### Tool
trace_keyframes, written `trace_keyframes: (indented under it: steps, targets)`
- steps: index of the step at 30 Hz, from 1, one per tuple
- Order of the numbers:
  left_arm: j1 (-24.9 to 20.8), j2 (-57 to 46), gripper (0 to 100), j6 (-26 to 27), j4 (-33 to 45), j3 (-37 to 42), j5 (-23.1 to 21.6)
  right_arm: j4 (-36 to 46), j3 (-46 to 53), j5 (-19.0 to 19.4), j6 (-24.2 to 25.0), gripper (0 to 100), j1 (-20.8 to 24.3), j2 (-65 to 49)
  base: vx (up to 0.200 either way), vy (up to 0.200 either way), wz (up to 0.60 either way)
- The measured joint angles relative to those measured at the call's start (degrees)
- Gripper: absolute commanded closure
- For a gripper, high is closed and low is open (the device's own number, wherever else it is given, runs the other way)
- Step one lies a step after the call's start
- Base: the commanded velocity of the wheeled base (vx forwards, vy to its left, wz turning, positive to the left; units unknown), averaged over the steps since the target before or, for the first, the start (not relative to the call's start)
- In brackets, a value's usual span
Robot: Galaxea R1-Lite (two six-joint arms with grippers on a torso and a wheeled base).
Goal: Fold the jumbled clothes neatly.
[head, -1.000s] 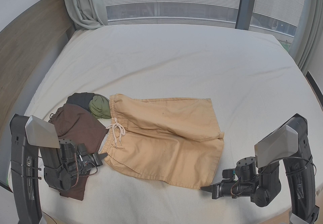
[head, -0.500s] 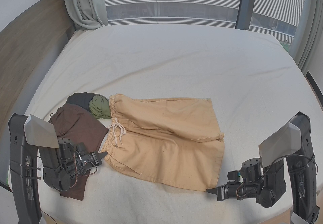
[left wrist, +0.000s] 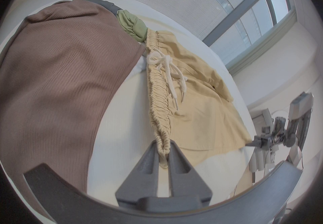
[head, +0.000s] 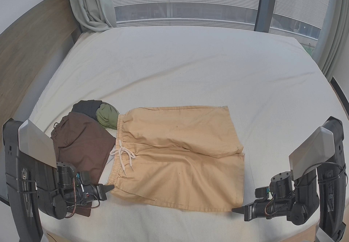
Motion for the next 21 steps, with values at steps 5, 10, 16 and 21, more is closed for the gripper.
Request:
trace_keyframes:
  steps: [5,10,16,21]
  targets:
    - [0.22,-0.95,100,2.38,0.01,4.61,-0.11,0.06,1.46,0.00,-1.45,100,-0.72,-0.13,0.000,0.000,0.00]
    - [0.39,-0.63,100,2.86,0.04,5.92,-0.15,0.06,2.07,0.00,-1.97,100,-1.46,-0.09,0.000,0.000,0.00]
    - [0.13,0.37,0,2.90,0.09,5.38,-0.15,0.02,2.10,-0.06,-4.94,0,-2.62,0.83,0.000,0.000,0.00]
    - [0.06,0.67,0,2.46,0.17,4.88,-0.61,0.05,2.06,-0.02,-5.56,0,-3.72,1.10,0.000,0.000,0.00]
